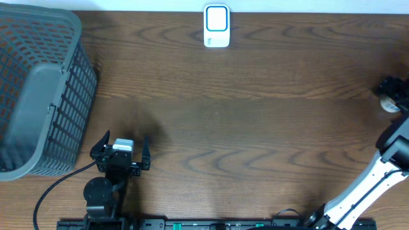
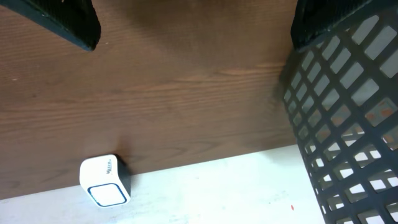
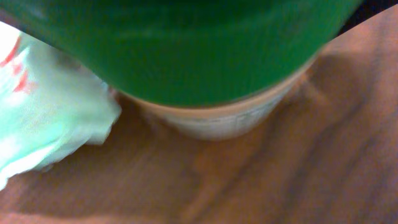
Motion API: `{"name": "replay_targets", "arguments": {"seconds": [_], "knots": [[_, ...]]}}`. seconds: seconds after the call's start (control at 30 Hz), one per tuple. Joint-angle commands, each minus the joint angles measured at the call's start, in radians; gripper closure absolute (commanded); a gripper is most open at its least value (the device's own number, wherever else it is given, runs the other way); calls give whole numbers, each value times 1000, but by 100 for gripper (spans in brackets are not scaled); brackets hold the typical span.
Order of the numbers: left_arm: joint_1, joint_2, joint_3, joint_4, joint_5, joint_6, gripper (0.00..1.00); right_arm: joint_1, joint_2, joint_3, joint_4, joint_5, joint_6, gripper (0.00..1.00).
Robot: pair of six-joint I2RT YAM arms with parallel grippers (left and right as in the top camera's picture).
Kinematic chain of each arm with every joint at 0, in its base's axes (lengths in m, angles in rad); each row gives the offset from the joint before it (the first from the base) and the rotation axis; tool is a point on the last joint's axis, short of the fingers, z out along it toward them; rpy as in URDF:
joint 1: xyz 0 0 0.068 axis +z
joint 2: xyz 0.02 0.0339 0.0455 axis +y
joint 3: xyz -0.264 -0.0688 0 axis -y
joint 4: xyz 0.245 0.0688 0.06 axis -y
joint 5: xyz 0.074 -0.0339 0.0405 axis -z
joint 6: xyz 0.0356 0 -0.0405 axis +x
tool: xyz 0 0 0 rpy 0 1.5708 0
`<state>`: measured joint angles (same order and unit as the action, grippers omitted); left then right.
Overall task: Scan the item barcode
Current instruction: 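Carry the bottle to the right table edge and set it down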
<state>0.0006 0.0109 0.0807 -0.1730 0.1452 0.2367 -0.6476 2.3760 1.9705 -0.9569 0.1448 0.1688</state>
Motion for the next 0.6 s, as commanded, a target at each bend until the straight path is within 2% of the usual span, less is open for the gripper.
{"name": "replay_targets", "arguments": {"seconds": [0.0, 0.1, 0.2, 0.43, 0.5, 0.57], "knots": [[0, -7, -24, -5, 12, 6, 2, 10, 5, 53, -16, -123, -3, 1], [0, -7, -24, -5, 12, 6, 2, 23, -29, 130, -52, -198, 18, 1], [0, -7, -24, -5, 12, 6, 2, 48, -110, 256, -123, -188, 20, 1], [0, -7, -24, -5, 12, 6, 2, 90, -360, 404, -245, -93, 211, 1], [0, -7, -24, -5, 12, 6, 2, 104, -442, 404, -269, -124, 263, 1], [0, -7, -24, -5, 12, 6, 2, 139, -562, 404, -296, -272, 277, 1]]}}
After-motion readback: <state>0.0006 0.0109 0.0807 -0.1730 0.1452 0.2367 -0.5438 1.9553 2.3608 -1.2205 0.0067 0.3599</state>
